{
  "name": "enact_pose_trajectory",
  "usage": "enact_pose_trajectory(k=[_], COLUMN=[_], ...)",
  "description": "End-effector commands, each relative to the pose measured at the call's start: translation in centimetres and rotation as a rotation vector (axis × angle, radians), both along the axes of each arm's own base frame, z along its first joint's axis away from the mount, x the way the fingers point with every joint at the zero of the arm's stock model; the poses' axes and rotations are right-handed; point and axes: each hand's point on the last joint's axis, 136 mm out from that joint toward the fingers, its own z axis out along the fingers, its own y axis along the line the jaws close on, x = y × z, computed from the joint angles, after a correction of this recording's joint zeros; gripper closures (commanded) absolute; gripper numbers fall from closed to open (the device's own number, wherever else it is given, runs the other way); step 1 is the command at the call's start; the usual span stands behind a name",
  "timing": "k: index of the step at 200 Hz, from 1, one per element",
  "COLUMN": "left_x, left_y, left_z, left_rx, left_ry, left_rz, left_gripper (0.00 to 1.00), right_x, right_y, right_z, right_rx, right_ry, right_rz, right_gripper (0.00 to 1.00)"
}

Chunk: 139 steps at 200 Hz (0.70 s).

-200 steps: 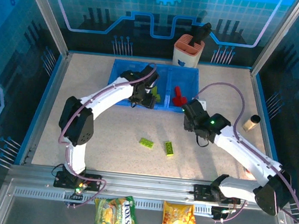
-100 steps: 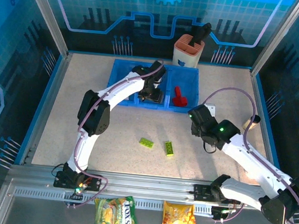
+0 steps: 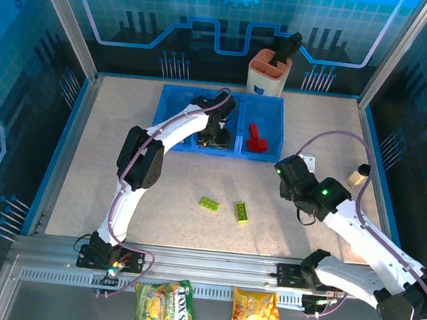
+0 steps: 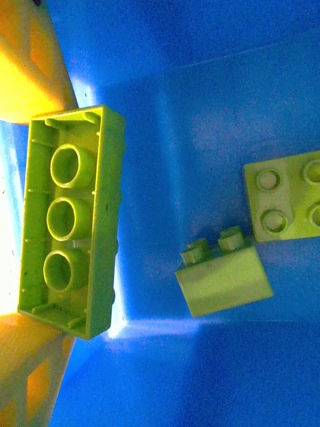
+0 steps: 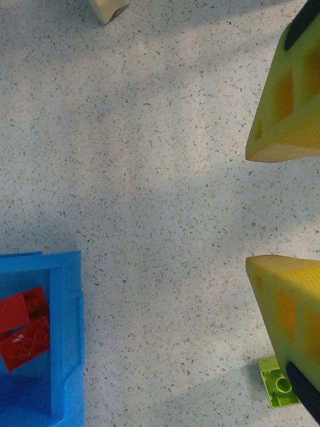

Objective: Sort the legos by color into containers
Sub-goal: Place the lego in the container.

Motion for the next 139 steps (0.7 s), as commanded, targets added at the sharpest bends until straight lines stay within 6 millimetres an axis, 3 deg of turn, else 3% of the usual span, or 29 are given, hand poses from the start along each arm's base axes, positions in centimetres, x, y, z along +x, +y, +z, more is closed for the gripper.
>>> enact_pose_trajectory(k=[1,89,139], left_x=[-0.1,-0.4,-1.4], left_y=[-0.3,-0.5,0.0], left_z=[-0.3,1.9,3.7], left_rx=[-0.029,-0.064,-0.086], left_ry=[0.023,-0.008,-0.033], left_rz=[0.016,0.003,-0.003], left_gripper=[0.30,0.28,0.28], right_x=[-0.5,-0.4,0.1], right_y=[-1.2,-0.7,0.9], right_z=[-0.3,-0.7,-1.4], right_rx=[-0.019,-0.005,0.038], right_ry=[0.006,0.021,0.053], right_rz=[-0.038,-0.028,0.004], right_gripper=[0.57,0.57,0.58])
